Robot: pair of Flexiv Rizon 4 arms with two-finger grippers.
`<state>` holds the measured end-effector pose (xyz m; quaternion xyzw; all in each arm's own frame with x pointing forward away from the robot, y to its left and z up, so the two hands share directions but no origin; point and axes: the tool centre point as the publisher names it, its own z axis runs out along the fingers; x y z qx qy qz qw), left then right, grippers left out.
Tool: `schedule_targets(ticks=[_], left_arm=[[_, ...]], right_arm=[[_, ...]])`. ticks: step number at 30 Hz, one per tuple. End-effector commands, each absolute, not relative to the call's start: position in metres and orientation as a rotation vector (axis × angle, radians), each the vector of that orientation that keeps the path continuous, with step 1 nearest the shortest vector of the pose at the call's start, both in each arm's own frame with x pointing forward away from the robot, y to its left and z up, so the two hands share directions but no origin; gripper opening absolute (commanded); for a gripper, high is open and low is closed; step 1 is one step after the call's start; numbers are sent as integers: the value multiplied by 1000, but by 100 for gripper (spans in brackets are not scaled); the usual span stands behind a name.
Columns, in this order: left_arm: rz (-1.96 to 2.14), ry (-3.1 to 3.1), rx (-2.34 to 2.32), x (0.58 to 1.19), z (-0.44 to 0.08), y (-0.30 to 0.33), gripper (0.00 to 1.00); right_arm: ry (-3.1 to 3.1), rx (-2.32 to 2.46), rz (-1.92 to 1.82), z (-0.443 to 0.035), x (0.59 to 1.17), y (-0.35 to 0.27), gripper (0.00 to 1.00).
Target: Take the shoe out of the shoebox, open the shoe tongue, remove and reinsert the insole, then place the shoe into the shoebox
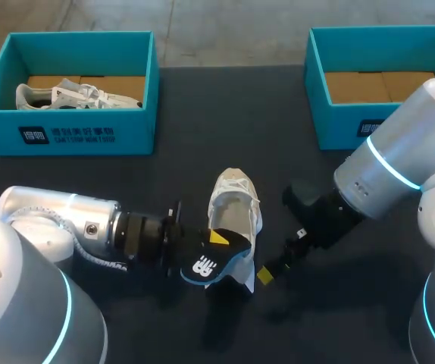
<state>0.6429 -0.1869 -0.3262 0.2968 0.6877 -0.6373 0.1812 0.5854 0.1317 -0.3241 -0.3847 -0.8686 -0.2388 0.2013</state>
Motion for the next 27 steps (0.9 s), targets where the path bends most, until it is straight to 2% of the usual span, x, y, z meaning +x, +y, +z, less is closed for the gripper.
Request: schedule_targets(ticks=[1, 27], left_arm=[[-1818, 1941, 853, 650, -331, -188, 0], [-1793, 1976, 840, 658, -341, -188, 0]], right_arm=[[-2430, -1080, -665, -325, 584, 134, 100], [-2430, -1080, -665, -325, 584, 134, 100]])
